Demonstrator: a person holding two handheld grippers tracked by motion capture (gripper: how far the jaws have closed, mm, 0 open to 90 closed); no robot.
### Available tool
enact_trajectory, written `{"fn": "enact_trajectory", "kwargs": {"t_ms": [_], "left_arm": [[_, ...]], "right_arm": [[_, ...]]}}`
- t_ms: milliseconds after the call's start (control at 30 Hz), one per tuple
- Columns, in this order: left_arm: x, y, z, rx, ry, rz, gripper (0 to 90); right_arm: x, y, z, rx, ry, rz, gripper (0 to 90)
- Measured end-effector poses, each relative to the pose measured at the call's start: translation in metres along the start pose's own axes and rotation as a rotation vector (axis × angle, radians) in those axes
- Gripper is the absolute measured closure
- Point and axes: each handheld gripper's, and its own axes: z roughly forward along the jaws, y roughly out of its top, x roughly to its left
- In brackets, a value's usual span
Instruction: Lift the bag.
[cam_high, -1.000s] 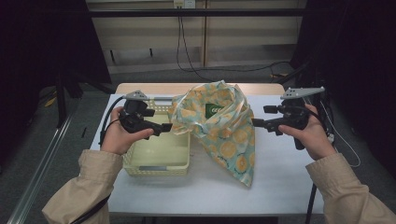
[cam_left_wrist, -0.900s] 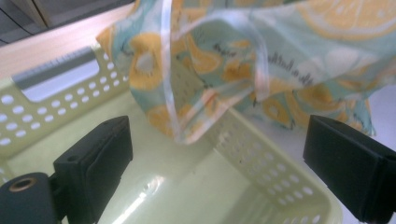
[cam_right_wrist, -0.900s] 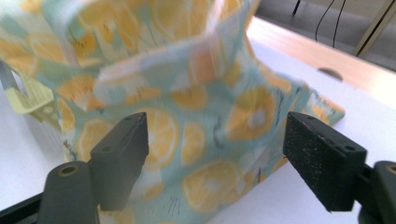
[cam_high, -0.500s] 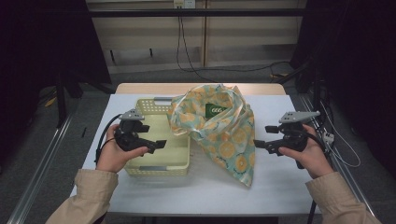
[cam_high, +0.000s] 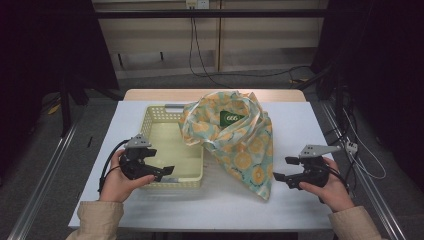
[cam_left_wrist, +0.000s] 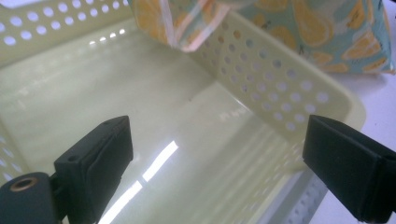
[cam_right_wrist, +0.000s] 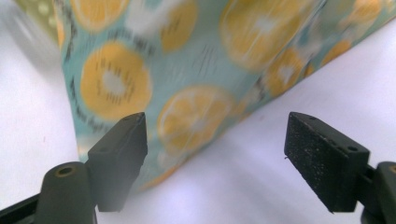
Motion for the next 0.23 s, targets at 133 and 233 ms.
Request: {"fn": "enact_trajectory", "kwargs": {"t_ms": [133, 233], "left_arm": [[-0.004, -0.006, 0.001, 0.008, -0.009, 0.009, 8.2], [-0.005, -0.010, 0.001, -0.022, -0.014, -0.013, 8.5]], "right_arm": [[0.008, -0.010, 0.004, 0.026, 0.008, -0.019, 21.0], [0.010, -0.014, 0.002, 0.008, 0.009, -0.022, 21.0]]}}
